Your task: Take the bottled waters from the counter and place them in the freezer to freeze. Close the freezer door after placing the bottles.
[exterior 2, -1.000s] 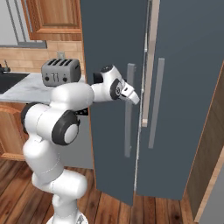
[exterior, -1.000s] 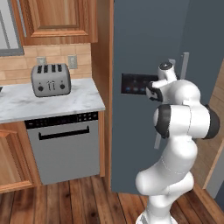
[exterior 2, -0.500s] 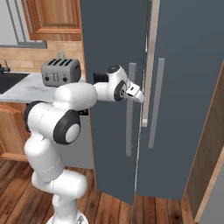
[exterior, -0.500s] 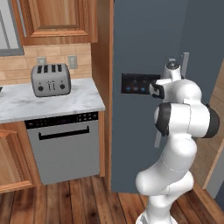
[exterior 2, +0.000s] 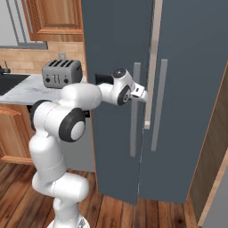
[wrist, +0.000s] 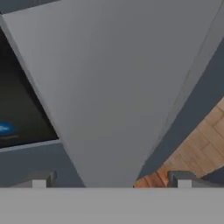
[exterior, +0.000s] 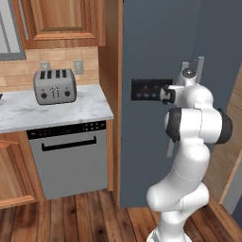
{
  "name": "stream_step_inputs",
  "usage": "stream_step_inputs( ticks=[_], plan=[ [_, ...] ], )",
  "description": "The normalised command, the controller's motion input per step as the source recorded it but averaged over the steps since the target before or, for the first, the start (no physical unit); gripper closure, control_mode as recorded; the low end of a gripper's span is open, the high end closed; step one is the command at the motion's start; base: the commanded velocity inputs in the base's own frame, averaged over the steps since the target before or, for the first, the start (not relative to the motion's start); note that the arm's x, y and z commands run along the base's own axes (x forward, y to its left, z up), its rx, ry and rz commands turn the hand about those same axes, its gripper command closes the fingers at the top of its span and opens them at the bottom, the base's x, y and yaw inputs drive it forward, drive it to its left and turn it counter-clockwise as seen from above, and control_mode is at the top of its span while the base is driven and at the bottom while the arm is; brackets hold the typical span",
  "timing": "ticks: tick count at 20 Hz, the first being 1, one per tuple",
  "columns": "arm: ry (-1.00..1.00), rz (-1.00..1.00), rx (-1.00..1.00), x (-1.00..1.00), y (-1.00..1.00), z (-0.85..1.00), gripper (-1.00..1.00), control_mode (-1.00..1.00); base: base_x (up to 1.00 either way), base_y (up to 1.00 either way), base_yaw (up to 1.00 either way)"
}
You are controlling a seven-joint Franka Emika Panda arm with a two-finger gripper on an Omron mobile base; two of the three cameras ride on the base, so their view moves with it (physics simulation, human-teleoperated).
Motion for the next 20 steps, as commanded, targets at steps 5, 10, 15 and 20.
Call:
stream_step_inputs(
  ticks=[5, 10, 15, 20],
  plan=[
    [-0.05, 0.13, 0.0, 0.5, -0.06, 0.0, -1.0, -1.0, 0.0, 0.0, 0.0],
    [0.0, 0.1, 0.0, 0.4, -0.05, 0.0, -1.0, -1.0, 0.0, 0.0, 0.0],
    [0.0, 0.08, 0.0, 0.43, -0.05, 0.0, -1.0, -1.0, 0.0, 0.0, 0.0],
    [0.0, 0.1, 0.0, 0.58, -0.14, 0.0, -1.0, -1.0, 0.0, 0.0, 0.0]
  ],
)
